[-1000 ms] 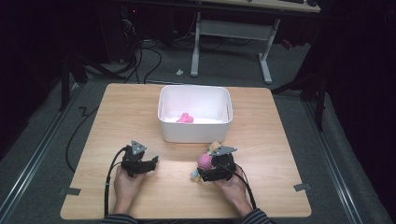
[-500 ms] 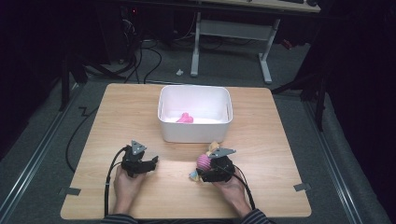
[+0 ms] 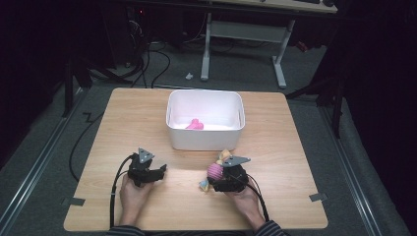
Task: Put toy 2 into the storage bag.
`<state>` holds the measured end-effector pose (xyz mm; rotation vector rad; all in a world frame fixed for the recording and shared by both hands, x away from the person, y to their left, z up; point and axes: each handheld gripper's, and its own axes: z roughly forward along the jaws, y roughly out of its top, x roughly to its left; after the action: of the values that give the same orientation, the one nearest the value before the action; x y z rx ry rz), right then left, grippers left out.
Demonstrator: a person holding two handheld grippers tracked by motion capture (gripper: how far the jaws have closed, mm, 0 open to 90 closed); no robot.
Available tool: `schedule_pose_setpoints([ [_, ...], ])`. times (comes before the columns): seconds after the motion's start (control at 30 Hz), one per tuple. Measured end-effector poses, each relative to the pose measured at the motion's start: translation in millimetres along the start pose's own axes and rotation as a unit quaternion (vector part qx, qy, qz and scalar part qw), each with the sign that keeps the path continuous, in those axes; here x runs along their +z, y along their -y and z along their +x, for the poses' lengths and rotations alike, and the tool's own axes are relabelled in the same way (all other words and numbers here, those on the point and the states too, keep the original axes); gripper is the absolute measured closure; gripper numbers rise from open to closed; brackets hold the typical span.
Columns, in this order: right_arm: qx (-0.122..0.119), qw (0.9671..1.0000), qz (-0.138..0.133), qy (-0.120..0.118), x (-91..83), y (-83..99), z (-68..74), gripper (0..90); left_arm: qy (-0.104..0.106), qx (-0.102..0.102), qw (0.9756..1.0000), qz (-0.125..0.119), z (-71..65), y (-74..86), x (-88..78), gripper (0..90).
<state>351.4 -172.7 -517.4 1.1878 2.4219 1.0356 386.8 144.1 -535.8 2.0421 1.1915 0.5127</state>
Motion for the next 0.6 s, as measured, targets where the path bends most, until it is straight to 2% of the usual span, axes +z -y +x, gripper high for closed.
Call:
schedule_pose_setpoints([
  [0.4, -0.003, 0.9998, -0.017, 0.006, -13.5, 0.7, 1.0, 32.1, 0.000, 0.000, 1.0000, 0.000, -0.1, 0.0, 0.1, 27.5],
  [0.6, -0.014, 0.9995, -0.027, 0.008, -23.6, -1.4, 2.6, 32.2, 0.000, -0.001, 1.0000, -0.001, -0.2, 0.0, 0.2, 27.5],
])
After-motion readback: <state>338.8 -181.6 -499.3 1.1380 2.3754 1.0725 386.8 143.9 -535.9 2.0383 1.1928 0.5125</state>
